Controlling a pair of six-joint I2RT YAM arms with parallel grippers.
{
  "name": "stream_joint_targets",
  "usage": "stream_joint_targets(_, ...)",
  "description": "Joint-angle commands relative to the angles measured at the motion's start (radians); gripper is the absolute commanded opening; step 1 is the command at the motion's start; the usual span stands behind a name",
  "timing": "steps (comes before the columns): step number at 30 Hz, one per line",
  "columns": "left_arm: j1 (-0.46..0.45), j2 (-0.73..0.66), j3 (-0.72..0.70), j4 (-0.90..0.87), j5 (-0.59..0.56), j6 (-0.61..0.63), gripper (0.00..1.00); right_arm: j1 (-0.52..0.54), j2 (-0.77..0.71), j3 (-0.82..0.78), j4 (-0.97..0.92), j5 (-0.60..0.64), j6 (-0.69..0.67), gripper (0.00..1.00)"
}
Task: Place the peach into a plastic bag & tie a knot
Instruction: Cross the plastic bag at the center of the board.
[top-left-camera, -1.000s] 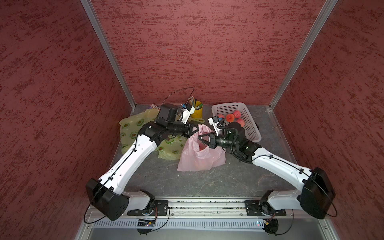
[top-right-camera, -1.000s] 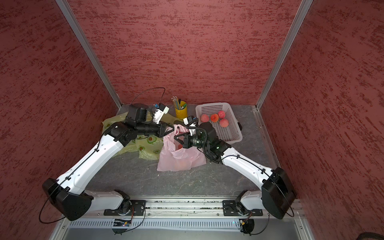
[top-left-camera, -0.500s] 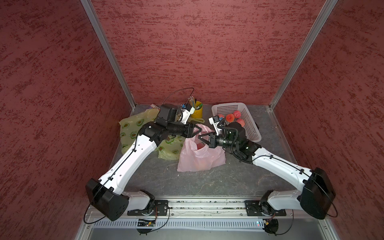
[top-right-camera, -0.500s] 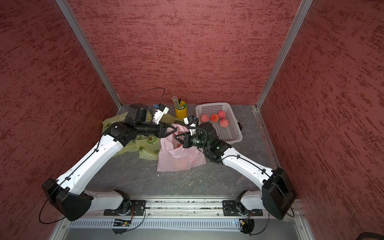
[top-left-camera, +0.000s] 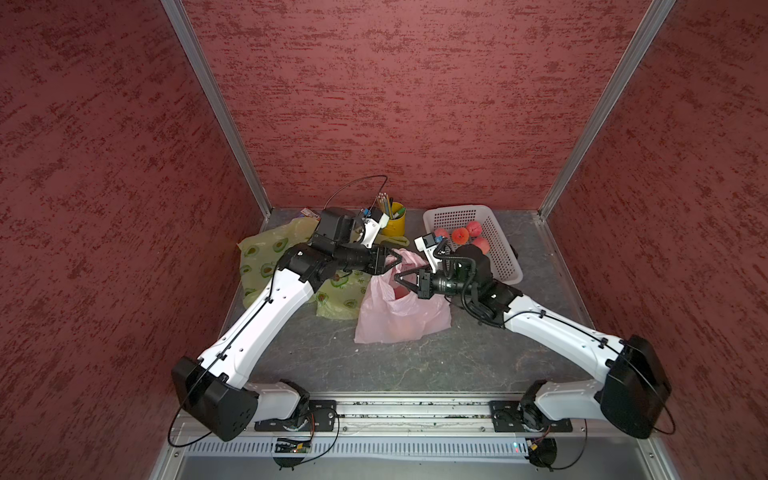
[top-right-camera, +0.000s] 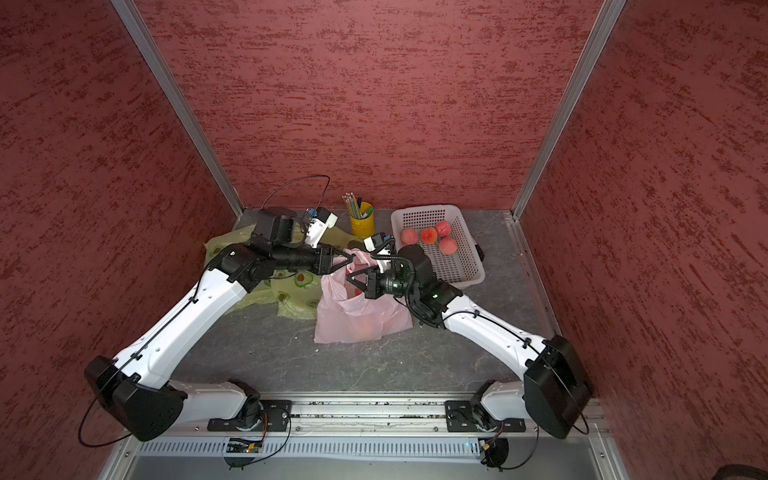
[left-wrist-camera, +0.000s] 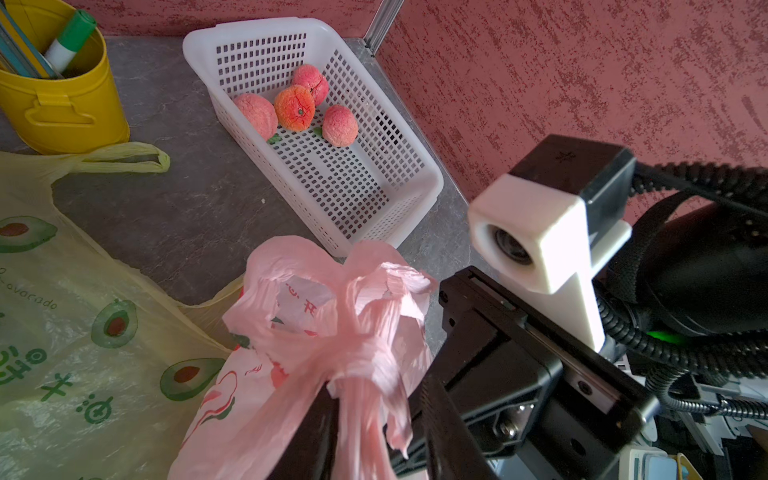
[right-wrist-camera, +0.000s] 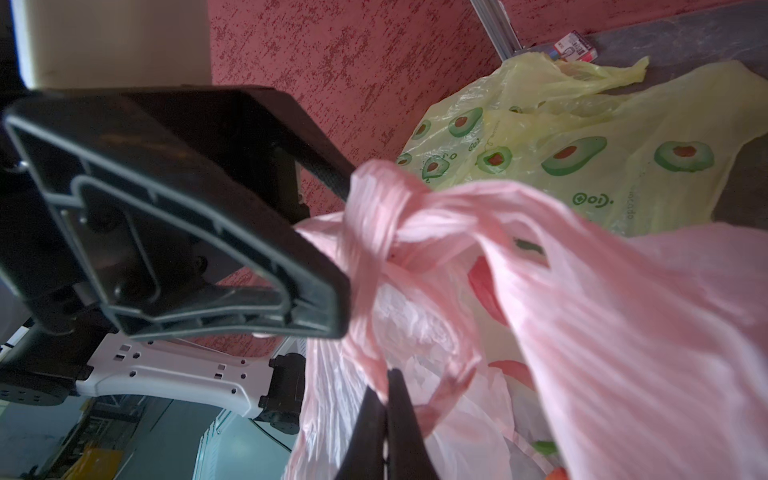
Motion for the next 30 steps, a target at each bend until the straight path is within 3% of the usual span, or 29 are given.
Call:
stream_joint_targets(1, -0.001, 0.022, 0.022, -0.003, 0.006, 0.001, 0.34, 0.016, 0.014, 0.015, 0.006, -0.026, -0.021, 0.0)
stream_joint_targets(9, -0.015, 0.035, 0.036, -0.015, 0.005, 0.007, 0.21, 0.018, 0.004, 0.018, -0.026, -0.007, -0.044, 0.0)
stream_joint_targets(15, -0.013, 0.035, 0.038, -0.024, 0.015, 0.02, 0.02, 0.018, -0.015, 0.036, -0.09, 0.032, -0.082, 0.0)
stream_joint_targets(19, -0.014, 0.022, 0.035, -0.027, 0.022, 0.037, 0.0, 0.005, -0.039, 0.061, -0.185, 0.076, -0.144, 0.0)
stream_joint_targets(20, -0.014, 0.017, 0.036, -0.025, 0.025, 0.043, 0.0, 0.003, -0.049, 0.069, -0.21, 0.074, -0.163, 0.03)
stream_joint_targets(25, -0.005, 0.011, 0.038, -0.028, 0.055, 0.077, 0.0, -0.005, -0.119, 0.159, -0.382, 0.072, -0.312, 0.44)
stream_joint_targets(30, 0.005, -0.004, 0.046, -0.01, 0.118, 0.105, 0.0, -0.02, -0.158, 0.291, -0.508, 0.112, -0.449, 0.71)
